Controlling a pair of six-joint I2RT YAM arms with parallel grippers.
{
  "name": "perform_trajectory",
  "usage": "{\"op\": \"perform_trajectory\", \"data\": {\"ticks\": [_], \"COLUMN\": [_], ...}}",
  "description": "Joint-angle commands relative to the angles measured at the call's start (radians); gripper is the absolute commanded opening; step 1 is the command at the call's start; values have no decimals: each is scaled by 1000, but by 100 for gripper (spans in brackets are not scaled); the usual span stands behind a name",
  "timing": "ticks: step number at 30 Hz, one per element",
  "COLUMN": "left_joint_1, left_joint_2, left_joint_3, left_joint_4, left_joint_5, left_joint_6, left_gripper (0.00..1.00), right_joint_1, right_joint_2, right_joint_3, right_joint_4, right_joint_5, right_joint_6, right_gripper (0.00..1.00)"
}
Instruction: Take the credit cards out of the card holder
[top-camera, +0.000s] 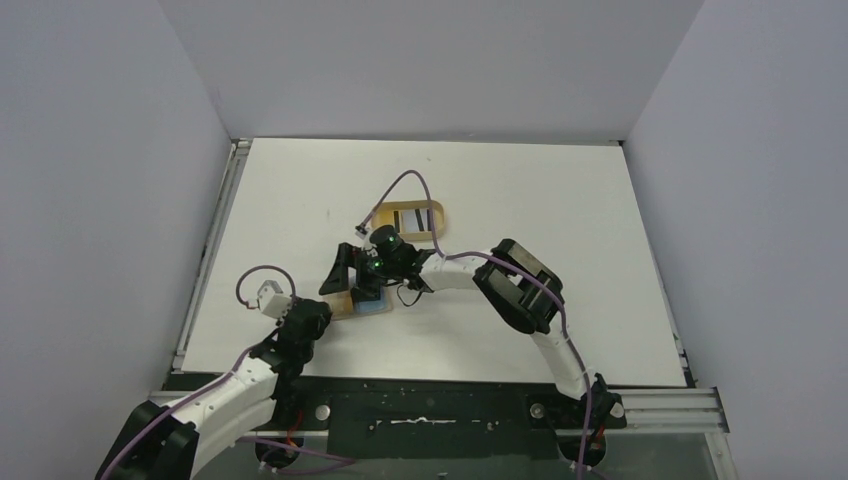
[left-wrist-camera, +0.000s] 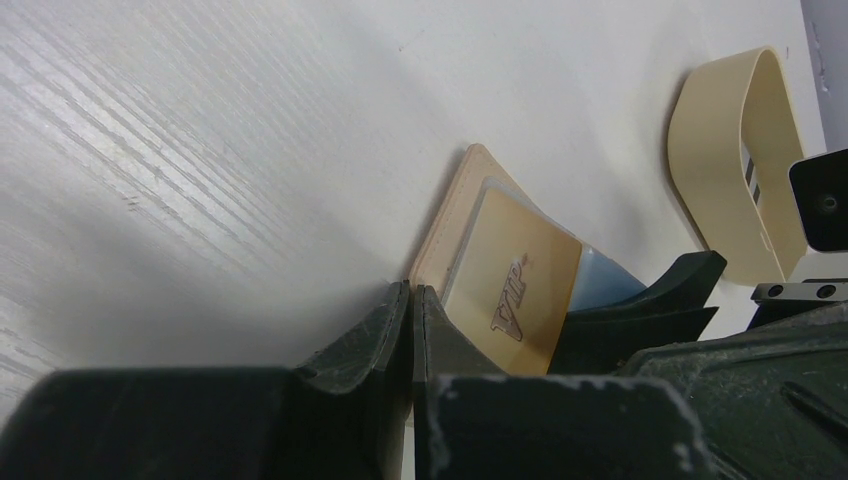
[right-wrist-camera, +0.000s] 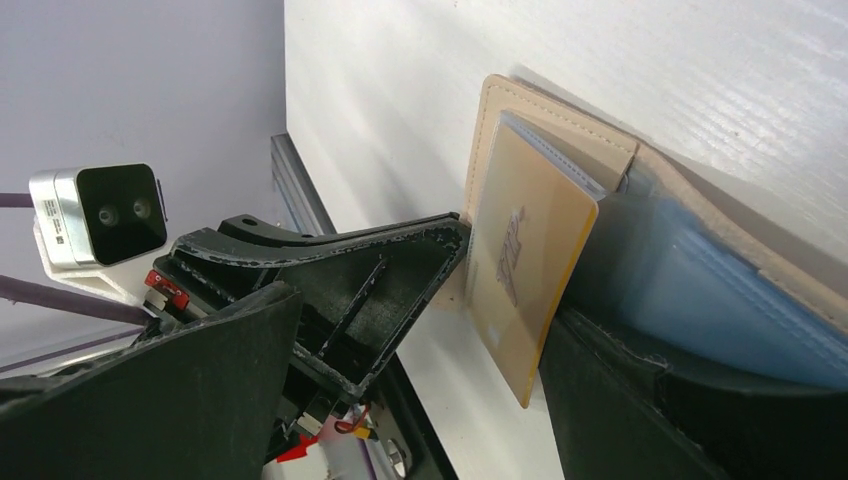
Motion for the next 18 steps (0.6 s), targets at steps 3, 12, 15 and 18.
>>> {"op": "perform_trajectory", "data": {"ticks": [3, 12, 15, 18], "left_joint_1": [-3, -3, -3, -3], "left_joint_2": [-21, -46, -45, -45], "left_joint_3": [-6, -8, -6, -7], "left_joint_4": [-13, -36, -37, -39], "left_joint_5": [30, 20, 20, 20], "left_joint_6": [-1, 0, 2, 1], "left_gripper": [0, 0, 0, 0], "right_joint_1": [17, -11, -19, -24], "right_joint_2": [-3, -39, -57, -73], "right_joint_3": [-12, -54, -66, -86], "right_joint_4": [116, 149, 141, 140], "right_joint_5": [-81, -91, -91, -87], "right_joint_6": [93, 111, 101, 94], "right_gripper": [87, 84, 82, 79]}}
